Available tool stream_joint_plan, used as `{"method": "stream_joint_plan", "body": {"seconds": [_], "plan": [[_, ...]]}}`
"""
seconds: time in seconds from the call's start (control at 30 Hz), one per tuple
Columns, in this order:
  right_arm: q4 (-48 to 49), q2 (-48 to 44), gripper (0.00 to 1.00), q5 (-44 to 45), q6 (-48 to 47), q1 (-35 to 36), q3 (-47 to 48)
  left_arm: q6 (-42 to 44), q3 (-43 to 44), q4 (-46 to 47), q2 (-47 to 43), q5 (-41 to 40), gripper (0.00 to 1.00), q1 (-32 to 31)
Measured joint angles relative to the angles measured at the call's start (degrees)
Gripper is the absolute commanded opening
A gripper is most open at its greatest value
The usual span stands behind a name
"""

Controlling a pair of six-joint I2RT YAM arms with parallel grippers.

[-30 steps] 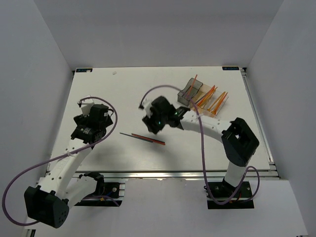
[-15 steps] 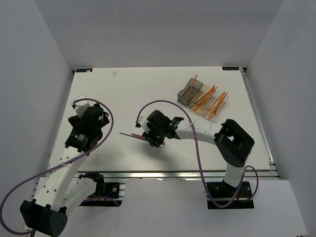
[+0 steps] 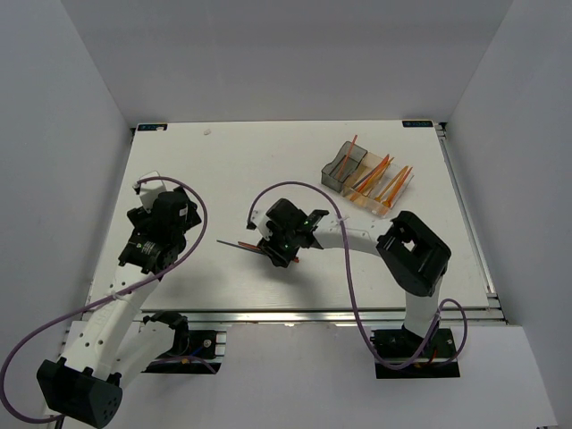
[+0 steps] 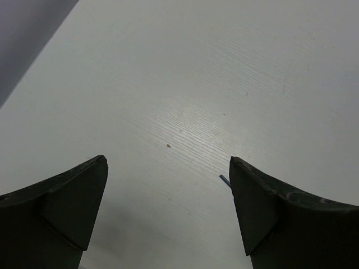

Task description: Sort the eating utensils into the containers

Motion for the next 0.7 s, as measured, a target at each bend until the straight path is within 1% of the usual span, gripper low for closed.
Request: {"method": "stream_joint_plan", "body": {"seconds": [0.33,0.57,0.7], "plan": [[1.05,3.48,0.46,-2.25,-0.04,-2.10,2.89,0.28,0.00,0.33,0.24,0.72,0.98,0.00],[1.11,4.83,0.41,-2.45,-0.24,-2.10,4.57,0.46,0.00,0.33,0.70,0.92,0.98,0.00],[0.63,5.29,0.43,-2.14,-0.68,-2.10,5.35,0.48,0.00,0.35,0.83,1.01,0.98,0.00]]}}
